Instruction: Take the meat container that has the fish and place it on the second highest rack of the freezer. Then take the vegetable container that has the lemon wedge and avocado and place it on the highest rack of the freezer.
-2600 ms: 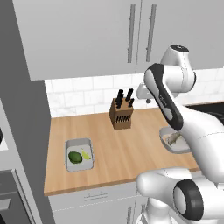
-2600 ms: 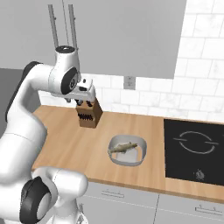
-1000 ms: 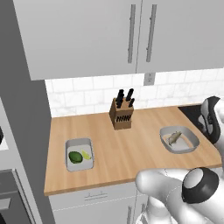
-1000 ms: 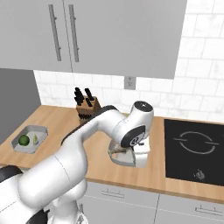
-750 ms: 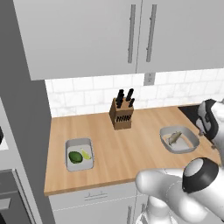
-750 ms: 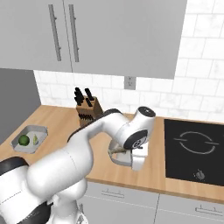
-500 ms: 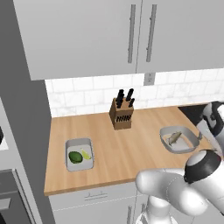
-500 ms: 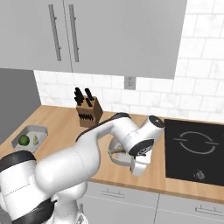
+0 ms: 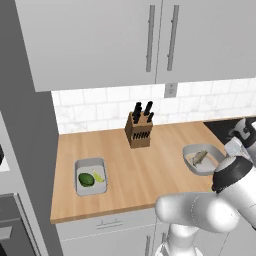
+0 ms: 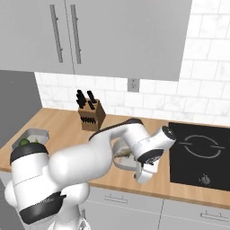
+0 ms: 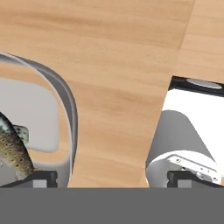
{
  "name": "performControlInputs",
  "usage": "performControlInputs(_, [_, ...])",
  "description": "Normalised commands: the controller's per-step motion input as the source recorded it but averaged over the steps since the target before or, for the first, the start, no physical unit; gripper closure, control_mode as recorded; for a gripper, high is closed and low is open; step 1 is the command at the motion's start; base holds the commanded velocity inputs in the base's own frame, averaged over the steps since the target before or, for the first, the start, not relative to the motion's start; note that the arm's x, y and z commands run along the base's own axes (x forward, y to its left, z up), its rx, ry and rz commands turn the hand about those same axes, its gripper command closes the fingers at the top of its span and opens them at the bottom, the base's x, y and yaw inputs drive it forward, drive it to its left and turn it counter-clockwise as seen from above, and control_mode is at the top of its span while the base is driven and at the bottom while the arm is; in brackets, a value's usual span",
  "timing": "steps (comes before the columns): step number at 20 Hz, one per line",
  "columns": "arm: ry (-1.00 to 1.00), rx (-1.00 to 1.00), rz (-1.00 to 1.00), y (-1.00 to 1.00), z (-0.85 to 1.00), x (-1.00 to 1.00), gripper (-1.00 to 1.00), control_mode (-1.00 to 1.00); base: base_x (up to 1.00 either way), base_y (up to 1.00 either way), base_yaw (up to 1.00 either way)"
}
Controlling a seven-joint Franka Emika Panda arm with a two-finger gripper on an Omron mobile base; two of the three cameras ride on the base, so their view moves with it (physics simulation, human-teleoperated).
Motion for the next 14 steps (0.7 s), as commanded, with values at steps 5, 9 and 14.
performControlInputs(5, [0.01, 0.01, -0.01, 0.14, -0.22, 0.19, -1.0, -1.0, 0.0, 0.0, 0.0])
performControlInputs(9, [0.04, 0.0, -0.02, 0.14, -0.25, 0.3, -1.0, -1.0, 0.0, 0.0, 0.0])
performControlInputs(14, [0.06, 0.0, -0.03, 0.01, -0.21, 0.18, -1.0, -1.0, 0.0, 0.0, 0.0])
